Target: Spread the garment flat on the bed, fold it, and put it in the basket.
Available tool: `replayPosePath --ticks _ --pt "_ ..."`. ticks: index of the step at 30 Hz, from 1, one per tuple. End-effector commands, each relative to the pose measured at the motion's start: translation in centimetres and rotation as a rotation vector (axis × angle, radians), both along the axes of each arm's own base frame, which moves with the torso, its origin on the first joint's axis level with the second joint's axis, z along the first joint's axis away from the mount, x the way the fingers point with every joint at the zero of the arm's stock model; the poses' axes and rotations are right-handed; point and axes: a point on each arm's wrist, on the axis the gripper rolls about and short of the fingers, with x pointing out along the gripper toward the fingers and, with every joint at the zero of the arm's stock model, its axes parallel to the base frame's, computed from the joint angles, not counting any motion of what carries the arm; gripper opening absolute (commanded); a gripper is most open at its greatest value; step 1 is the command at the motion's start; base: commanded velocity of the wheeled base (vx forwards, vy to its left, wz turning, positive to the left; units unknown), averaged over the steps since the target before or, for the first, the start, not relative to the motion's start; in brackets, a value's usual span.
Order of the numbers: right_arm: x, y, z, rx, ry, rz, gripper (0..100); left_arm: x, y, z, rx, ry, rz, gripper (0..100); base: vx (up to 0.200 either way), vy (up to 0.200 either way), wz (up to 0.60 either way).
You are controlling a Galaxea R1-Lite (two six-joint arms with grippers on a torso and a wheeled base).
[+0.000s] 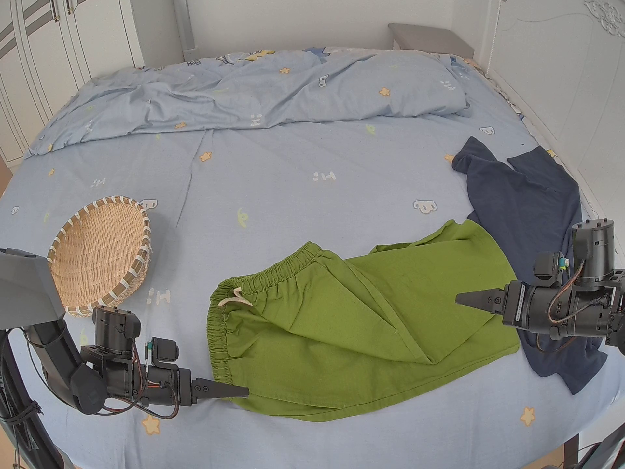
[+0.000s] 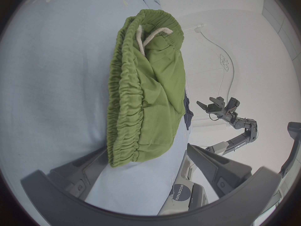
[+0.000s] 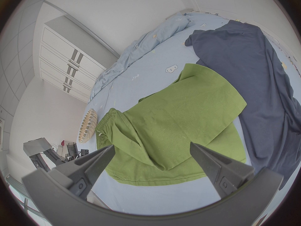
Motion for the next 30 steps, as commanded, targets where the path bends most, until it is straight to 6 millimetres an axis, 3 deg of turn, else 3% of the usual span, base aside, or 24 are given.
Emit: replayPosePath --ticks 1,7,17,24,30 --pt "0.0 0.0 0.0 0.0 0.0 -0.001 100 0.1 0.1 -0.3 0.005 0.012 0.006 0 0.0 0.0 0.0" --pt "0.1 0.0 0.0 0.002 -0.004 -0.001 100 0.2 0.6 -0.2 0.004 0.007 0.027 0 0.0 0.0 0.0" --pt "0.1 -0.1 0.2 0.006 -0.01 -0.004 100 0.1 3.2 0.1 0.001 0.003 0.137 0 0.0 0.0 0.0" --pt "-1.0 -0.4 1.0 0.02 -0.022 -0.001 100 -2.2 5.3 2.0 -0.033 -0.007 0.229 0 0.0 0.0 0.0" --pt "-1.9 -1.7 -1.1 0.016 0.141 0.006 100 -5.2 6.8 2.7 -0.039 0.018 0.324 0 0.0 0.0 0.0"
